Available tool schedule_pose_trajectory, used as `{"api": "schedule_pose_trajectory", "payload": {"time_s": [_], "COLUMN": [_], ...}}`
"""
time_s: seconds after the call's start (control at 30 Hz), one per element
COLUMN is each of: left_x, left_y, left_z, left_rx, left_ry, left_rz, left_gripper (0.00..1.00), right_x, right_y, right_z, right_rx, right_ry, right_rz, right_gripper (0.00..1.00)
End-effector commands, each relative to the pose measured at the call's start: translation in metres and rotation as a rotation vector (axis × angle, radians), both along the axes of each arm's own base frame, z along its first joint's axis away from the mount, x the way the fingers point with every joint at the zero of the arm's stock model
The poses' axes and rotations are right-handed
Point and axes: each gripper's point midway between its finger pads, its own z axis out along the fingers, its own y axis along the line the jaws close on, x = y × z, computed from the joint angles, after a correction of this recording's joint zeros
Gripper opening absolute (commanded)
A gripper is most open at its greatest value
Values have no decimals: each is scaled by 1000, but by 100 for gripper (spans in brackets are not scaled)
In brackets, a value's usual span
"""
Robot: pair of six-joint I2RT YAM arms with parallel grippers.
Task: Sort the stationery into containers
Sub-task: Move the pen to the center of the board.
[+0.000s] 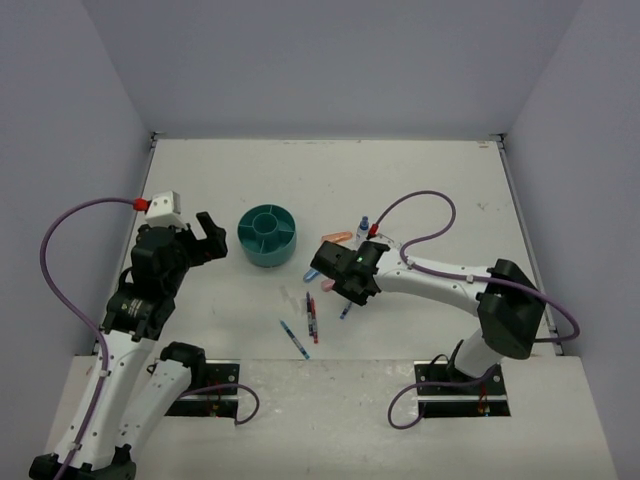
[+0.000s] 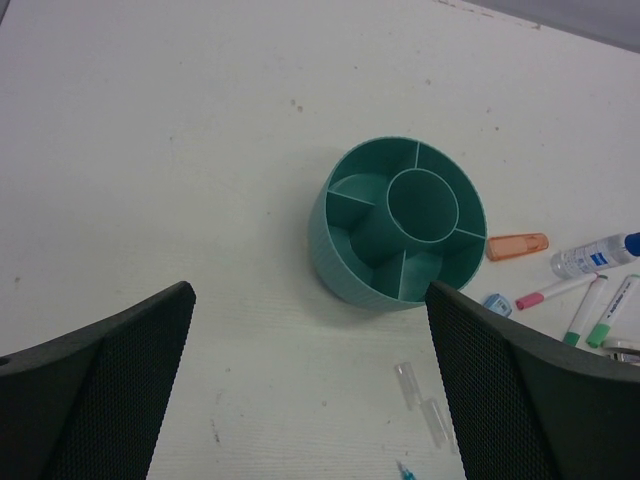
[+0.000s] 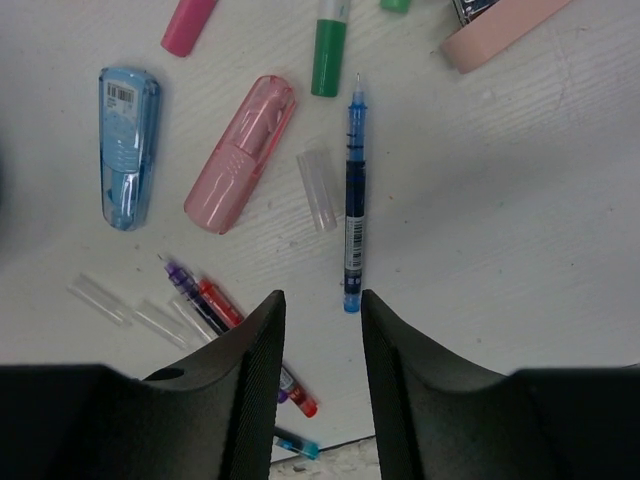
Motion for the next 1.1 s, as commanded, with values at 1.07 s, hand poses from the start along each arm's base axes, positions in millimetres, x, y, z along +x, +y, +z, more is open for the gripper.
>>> {"api": "schedule_pose_trajectory", "payload": {"time_s": [1.07], "left_x": [3], "left_y": [-13], "left_z": [5], "left_rx": [2], "left_ry": [-36], "left_rz": [-65], "left_gripper": [100], "right_x": [-15], "right_y": [-13], "right_z": [-70], "right_rx": [-83], "right_ry": [69], "right_rz": [-61], "right_gripper": [26]}}
